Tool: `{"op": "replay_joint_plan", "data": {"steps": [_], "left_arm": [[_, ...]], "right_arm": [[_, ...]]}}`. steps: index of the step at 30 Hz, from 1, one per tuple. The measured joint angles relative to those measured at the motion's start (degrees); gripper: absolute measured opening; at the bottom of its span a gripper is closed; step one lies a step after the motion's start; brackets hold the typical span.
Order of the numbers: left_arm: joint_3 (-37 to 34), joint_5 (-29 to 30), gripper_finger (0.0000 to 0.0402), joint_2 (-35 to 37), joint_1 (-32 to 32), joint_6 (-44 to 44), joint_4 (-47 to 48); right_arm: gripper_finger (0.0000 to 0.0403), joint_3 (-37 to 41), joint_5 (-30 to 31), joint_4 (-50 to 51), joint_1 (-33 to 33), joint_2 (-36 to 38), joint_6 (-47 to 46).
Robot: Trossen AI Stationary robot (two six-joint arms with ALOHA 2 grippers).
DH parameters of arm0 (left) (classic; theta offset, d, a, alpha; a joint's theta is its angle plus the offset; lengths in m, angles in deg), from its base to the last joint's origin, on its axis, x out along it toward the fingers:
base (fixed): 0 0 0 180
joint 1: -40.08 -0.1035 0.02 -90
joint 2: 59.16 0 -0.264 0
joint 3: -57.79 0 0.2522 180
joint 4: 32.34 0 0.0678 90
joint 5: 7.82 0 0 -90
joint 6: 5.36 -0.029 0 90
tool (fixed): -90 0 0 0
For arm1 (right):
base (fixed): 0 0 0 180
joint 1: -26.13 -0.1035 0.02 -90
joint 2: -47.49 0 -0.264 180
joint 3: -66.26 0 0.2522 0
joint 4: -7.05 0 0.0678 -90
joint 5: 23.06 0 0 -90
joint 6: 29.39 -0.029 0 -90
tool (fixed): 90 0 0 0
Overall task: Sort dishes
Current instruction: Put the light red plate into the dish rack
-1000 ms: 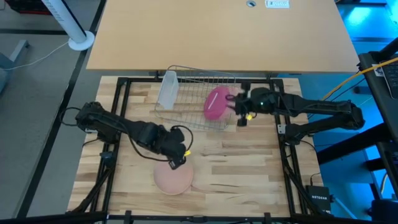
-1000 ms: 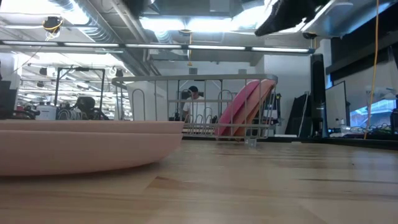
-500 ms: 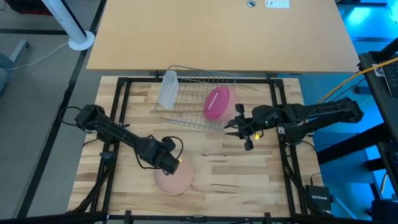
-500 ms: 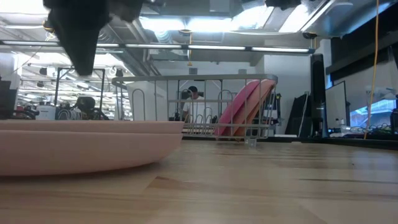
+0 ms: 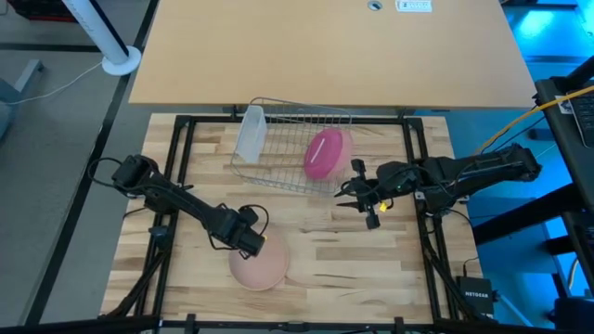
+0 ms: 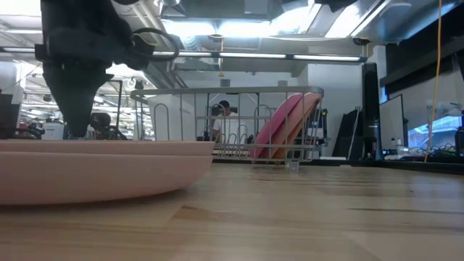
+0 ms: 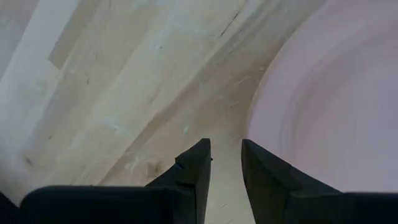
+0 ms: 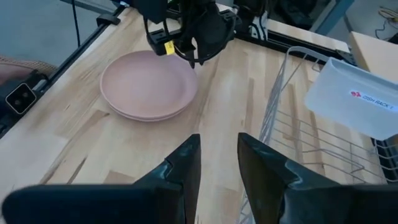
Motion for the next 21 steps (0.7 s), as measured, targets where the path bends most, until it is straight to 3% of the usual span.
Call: {"op": "replay_joint_plan", "data": {"steps": [14,21], "left_arm": [[0.0,-9.76,0.0082,0.66,-0.92,-4.68,0.7],[0.0,-16.97,0.0124,0.66,-2.73,-8.01,0.83]], "right_arm": [[0.0111,0.0,0.0,-0.04,0.04,-0.02,-0.03],[0.0111,0.0,0.0,-0.01,0.04,-0.07,-0.03]]}}
